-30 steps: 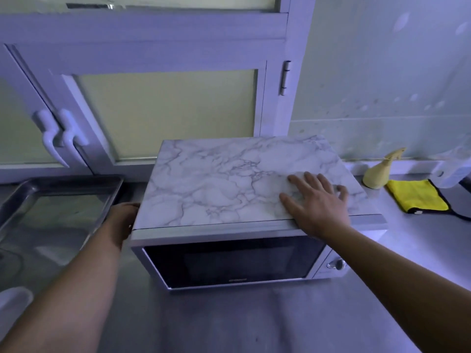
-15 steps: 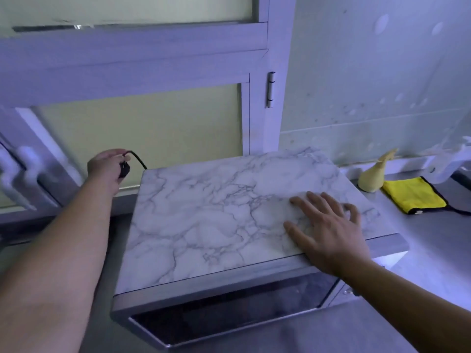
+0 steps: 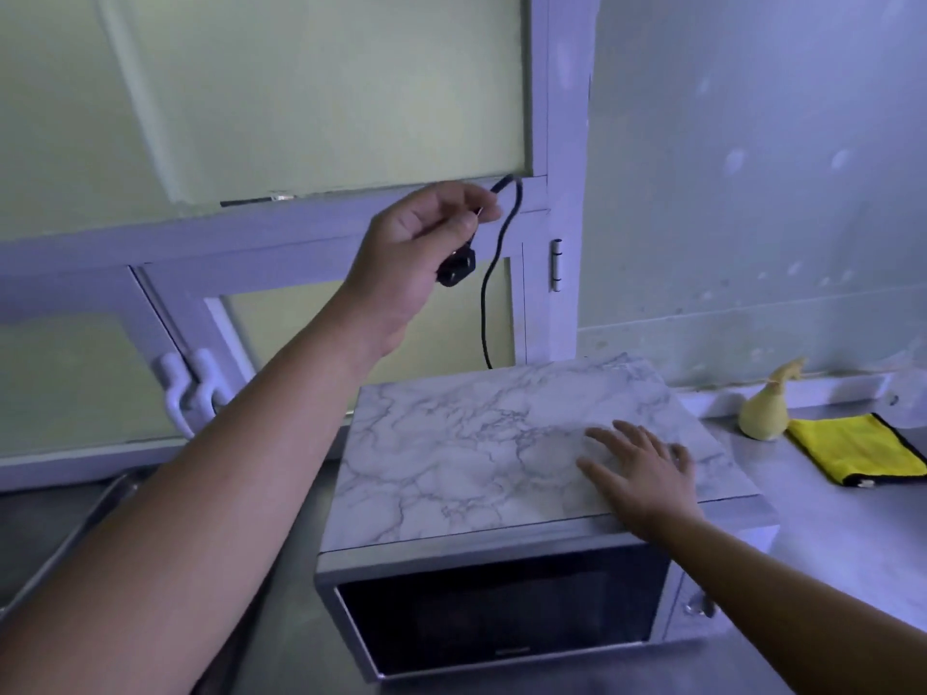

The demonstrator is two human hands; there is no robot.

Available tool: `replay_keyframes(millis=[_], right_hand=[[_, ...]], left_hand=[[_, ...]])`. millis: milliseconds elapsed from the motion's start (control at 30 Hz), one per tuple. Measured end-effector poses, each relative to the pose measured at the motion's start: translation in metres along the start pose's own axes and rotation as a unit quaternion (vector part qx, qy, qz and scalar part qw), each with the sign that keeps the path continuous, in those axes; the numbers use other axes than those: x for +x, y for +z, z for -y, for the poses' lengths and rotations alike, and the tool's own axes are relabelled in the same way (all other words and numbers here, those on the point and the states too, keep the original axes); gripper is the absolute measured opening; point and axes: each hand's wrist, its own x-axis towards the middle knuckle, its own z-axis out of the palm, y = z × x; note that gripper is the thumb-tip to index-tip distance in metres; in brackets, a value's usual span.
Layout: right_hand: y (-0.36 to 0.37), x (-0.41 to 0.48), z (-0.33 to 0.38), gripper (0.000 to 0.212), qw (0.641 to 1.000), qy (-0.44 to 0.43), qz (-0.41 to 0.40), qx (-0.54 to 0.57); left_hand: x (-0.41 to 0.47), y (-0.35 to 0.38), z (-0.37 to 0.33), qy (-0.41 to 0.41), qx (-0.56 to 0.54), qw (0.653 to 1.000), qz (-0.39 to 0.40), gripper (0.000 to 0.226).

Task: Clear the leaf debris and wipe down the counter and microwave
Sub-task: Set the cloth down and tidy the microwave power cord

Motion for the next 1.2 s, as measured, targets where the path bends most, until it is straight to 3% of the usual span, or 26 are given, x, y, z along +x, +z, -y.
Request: replay_keyframes(millis=[67,133,233,333,400,533,600,667,733,800,900,1067,1200], right_hand=[[-0.022,-0.001,0.004,0.037,0.976,0.034,0.023,0.213],[-0.056,-0.004,0.014,0.053,0.888,0.073,0.074,0.449],[-0.121,-0.007,0.019,0.072,0.788,0.101,0.220,0.566],[-0.181,-0.012,0.015,0.053,0.709,0.032,0.320,0.628],[-0.211,-0.017,0.010,0.038,0.719,0.001,0.319,0.617],[-0.257,-0.024,-0.021,0.047,0.775,-0.012,0.249,0.580],[-0.274,-0.031,-0.048,0.044,0.810,-0.024,0.208,0.548],[-0.290,-0.041,-0.079,0.042,0.822,-0.041,0.168,0.542],[-0.308,-0.052,-0.111,0.041,0.830,-0.084,0.103,0.541],[-0.322,-0.062,-0.142,0.039,0.825,-0.147,0.044,0.544],[-0.320,-0.066,-0.185,0.038,0.814,-0.182,0.025,0.551],[-0.283,-0.034,-0.248,0.037,0.790,-0.128,0.035,0.598],[-0.256,0.000,-0.294,0.029,0.795,-0.077,0.028,0.601]], left_hand=[[-0.026,0.019,-0.021,-0.008,-0.003,0.999,0.042,0.022],[-0.055,0.041,-0.033,-0.026,-0.021,0.996,0.084,0.025],[-0.097,0.090,-0.043,-0.043,-0.036,0.987,0.153,0.031],[-0.126,0.148,-0.044,-0.024,0.004,0.971,0.237,0.036],[-0.137,0.178,-0.044,-0.009,0.032,0.962,0.272,0.045],[-0.137,0.201,-0.028,-0.077,0.056,0.950,0.296,0.062],[-0.127,0.201,-0.010,-0.151,0.053,0.955,0.251,0.049],[-0.110,0.200,0.015,-0.223,0.052,0.961,0.157,0.032],[-0.090,0.197,0.042,-0.287,0.089,0.951,0.073,0.030],[-0.068,0.196,0.067,-0.324,0.134,0.936,0.023,0.035],[-0.035,0.202,0.098,-0.341,0.196,0.919,-0.004,0.044],[0.015,0.235,0.141,-0.342,0.285,0.896,-0.004,0.052],[0.049,0.251,0.179,-0.335,0.386,0.859,0.034,0.066]])
